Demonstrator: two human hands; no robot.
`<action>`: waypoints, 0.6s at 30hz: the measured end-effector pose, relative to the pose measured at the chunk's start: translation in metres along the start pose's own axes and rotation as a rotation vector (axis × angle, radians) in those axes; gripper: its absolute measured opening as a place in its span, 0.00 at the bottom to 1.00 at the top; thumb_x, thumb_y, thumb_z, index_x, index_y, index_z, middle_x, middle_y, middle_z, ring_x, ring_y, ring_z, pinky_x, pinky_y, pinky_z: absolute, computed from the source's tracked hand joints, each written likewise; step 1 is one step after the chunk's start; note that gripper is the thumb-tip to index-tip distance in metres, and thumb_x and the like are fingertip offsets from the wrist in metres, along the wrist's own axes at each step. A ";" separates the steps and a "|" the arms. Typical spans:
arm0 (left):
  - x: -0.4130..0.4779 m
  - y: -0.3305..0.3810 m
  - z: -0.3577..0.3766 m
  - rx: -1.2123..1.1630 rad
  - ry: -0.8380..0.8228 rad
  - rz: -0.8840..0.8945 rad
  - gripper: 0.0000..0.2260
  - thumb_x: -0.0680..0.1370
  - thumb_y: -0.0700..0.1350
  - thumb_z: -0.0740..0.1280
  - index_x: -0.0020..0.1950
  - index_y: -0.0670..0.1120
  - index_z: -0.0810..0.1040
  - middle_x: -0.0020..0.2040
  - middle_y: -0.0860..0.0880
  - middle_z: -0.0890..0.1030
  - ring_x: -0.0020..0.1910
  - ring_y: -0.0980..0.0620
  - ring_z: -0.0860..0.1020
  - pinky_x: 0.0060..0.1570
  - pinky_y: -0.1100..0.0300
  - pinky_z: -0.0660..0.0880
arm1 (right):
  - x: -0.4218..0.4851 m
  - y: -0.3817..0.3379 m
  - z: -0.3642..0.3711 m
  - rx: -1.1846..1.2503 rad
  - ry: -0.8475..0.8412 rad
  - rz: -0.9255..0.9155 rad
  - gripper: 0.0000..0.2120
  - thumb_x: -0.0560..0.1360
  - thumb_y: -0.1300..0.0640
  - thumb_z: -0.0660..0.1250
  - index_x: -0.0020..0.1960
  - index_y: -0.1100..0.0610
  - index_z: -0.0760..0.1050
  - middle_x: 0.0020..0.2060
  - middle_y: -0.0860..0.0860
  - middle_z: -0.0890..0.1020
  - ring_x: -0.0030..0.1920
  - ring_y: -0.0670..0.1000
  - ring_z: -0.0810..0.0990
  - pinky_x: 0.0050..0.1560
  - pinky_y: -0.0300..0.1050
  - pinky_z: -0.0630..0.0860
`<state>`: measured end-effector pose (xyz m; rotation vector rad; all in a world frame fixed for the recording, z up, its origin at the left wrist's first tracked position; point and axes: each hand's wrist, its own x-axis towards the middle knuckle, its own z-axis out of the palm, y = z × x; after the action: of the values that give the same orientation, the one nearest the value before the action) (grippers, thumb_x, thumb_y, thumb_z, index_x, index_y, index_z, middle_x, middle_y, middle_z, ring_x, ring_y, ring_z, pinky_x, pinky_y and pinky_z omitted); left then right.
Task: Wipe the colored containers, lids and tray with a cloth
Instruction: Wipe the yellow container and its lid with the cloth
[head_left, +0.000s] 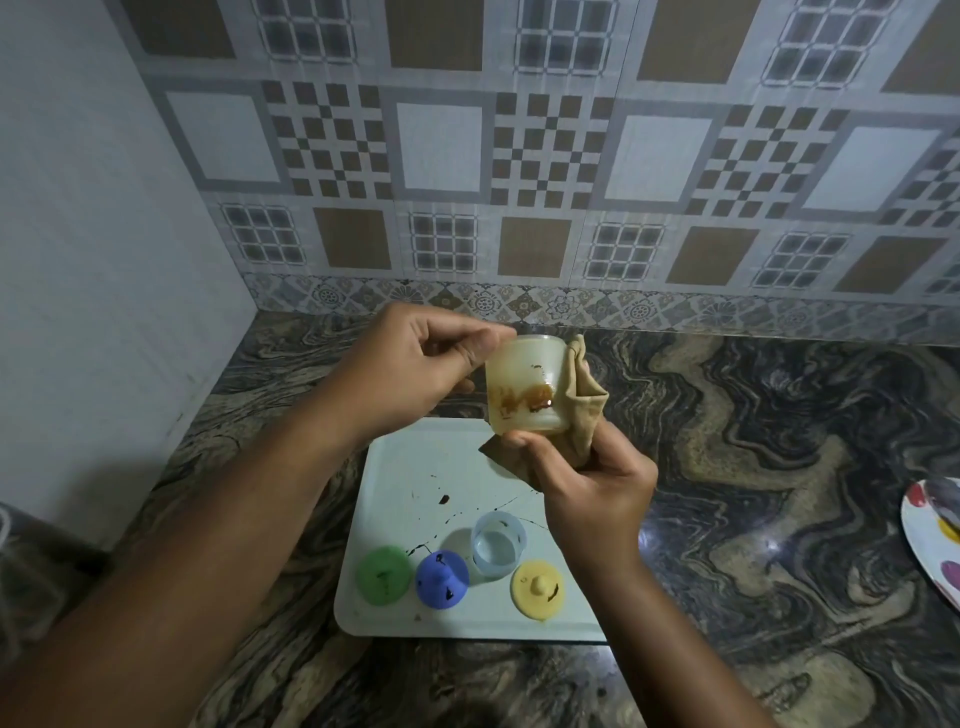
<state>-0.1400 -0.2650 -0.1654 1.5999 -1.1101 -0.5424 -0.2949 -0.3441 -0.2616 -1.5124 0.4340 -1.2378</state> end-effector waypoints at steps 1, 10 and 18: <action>0.001 -0.001 -0.001 -0.016 -0.007 -0.011 0.11 0.73 0.51 0.69 0.53 0.49 0.85 0.47 0.57 0.87 0.45 0.56 0.85 0.39 0.63 0.81 | 0.000 0.000 0.001 -0.013 0.002 0.012 0.12 0.65 0.69 0.79 0.39 0.54 0.81 0.30 0.41 0.83 0.32 0.37 0.81 0.35 0.34 0.80; 0.000 0.014 0.009 0.225 0.144 0.182 0.05 0.77 0.45 0.72 0.43 0.55 0.84 0.35 0.63 0.82 0.33 0.63 0.80 0.33 0.71 0.73 | 0.002 0.008 0.002 -0.345 0.017 -0.272 0.20 0.68 0.55 0.81 0.40 0.73 0.80 0.36 0.59 0.84 0.41 0.32 0.76 0.44 0.28 0.72; -0.001 0.012 0.002 0.047 0.046 0.048 0.05 0.77 0.42 0.70 0.45 0.50 0.84 0.41 0.58 0.85 0.40 0.60 0.84 0.34 0.67 0.79 | 0.005 0.008 -0.002 -0.320 -0.008 -0.201 0.19 0.67 0.59 0.82 0.44 0.74 0.81 0.37 0.59 0.81 0.44 0.35 0.78 0.42 0.36 0.77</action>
<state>-0.1466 -0.2657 -0.1556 1.6136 -1.1312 -0.4485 -0.2921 -0.3518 -0.2671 -1.8685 0.5021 -1.3645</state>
